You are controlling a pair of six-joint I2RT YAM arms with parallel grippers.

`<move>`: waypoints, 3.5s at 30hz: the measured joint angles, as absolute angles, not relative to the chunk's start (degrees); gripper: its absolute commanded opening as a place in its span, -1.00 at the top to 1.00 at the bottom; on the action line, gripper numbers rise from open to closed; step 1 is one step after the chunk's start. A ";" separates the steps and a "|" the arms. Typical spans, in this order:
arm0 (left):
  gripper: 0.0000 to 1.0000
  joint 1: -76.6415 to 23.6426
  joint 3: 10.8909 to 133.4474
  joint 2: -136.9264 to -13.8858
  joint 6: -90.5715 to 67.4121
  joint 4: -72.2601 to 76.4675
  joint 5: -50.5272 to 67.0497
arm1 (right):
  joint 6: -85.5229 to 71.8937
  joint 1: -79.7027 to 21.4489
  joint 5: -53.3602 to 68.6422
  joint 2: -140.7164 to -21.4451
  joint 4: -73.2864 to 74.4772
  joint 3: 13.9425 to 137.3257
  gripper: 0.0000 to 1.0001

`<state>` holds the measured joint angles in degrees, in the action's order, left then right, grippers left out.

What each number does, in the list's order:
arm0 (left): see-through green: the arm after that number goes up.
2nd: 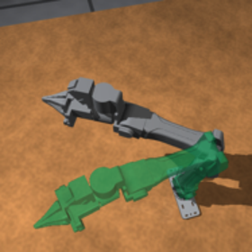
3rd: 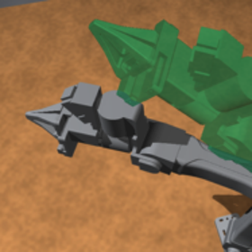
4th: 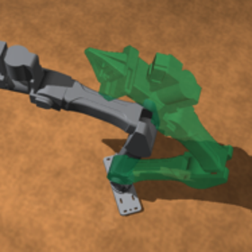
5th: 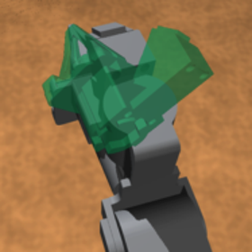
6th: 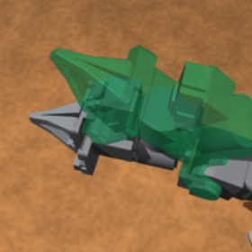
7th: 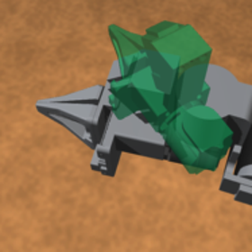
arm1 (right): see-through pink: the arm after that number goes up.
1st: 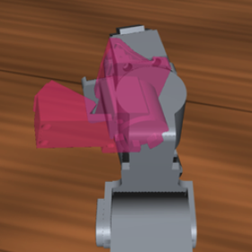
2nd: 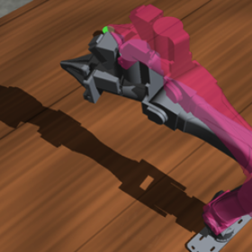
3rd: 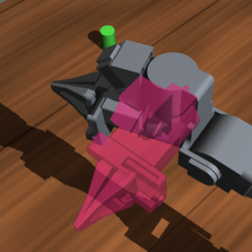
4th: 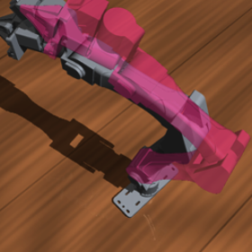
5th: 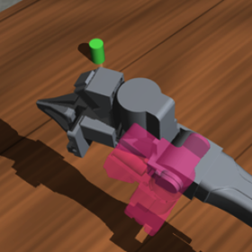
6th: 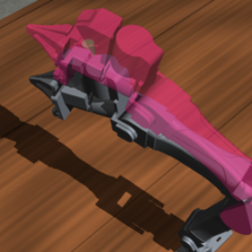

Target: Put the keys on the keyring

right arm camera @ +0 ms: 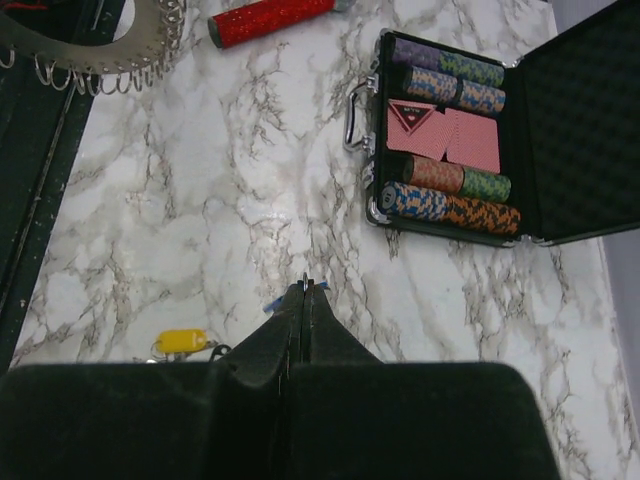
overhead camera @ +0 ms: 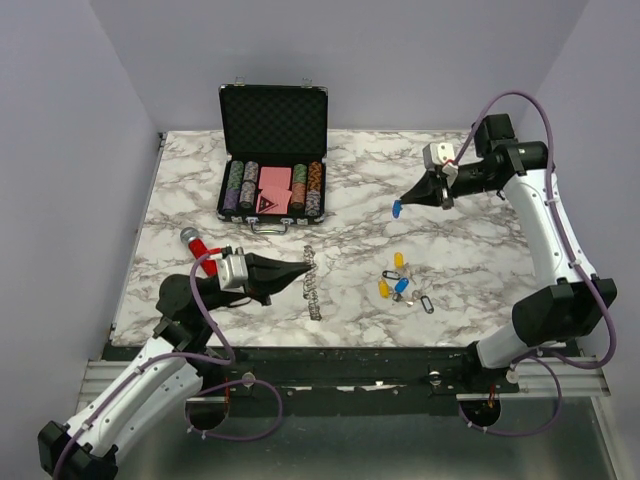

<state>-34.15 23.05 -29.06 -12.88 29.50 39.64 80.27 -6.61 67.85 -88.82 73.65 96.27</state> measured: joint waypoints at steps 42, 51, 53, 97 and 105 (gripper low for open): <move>1.00 -38.76 23.53 -41.85 -2.72 39.29 39.81 | 61.73 -38.06 61.95 -85.62 65.87 94.00 0.99; 1.00 -38.76 22.02 -41.58 -8.78 39.51 35.94 | 53.60 -39.42 59.31 -85.62 60.93 93.95 0.99; 1.00 -38.76 21.19 -41.25 -11.11 39.70 34.89 | 51.79 -39.64 59.00 -85.62 59.75 93.80 0.99; 1.00 -38.74 14.48 -38.13 -28.36 47.99 26.06 | 36.95 -42.89 55.72 -85.60 49.98 91.09 0.99; 1.00 -38.74 14.06 -38.20 -28.56 48.53 25.87 | 35.79 -43.18 54.78 -85.60 49.04 91.09 0.99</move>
<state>-38.74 14.06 -38.20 -28.56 48.53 25.87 35.79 -43.18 54.78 -85.60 49.04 91.09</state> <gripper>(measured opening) 0.006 0.011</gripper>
